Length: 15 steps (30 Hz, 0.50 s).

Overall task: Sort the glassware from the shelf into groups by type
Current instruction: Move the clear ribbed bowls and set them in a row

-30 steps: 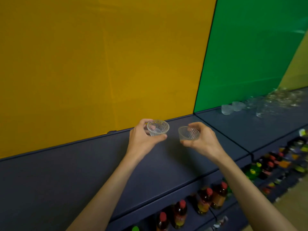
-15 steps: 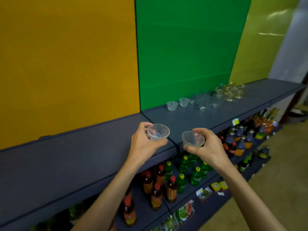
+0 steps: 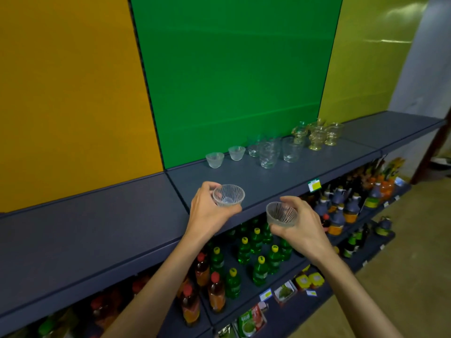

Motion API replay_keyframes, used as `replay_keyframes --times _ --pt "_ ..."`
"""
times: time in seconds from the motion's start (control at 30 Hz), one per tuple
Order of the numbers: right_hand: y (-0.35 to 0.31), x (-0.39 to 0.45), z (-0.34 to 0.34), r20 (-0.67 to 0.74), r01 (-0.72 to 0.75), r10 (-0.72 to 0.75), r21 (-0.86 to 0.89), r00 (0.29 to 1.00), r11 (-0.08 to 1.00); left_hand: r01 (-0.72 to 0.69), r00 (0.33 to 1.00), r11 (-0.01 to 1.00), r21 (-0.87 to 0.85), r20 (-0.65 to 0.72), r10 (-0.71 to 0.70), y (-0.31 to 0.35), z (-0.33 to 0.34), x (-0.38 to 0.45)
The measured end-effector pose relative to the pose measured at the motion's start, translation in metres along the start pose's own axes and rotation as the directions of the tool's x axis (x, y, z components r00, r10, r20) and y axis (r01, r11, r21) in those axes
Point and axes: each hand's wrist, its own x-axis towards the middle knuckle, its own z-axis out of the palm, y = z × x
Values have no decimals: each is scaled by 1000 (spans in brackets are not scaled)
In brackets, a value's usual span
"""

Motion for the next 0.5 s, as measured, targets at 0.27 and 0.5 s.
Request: replay_keyframes --times 0.27,0.5 --pt "19 102 11 57 47 -46 -7 997 999 79 995 997 3 -52 -79 -6 32 87" --pt "9 205 33 228 151 -133 -64 964 986 144 974 989 22 -178 -138 -21 36 142"
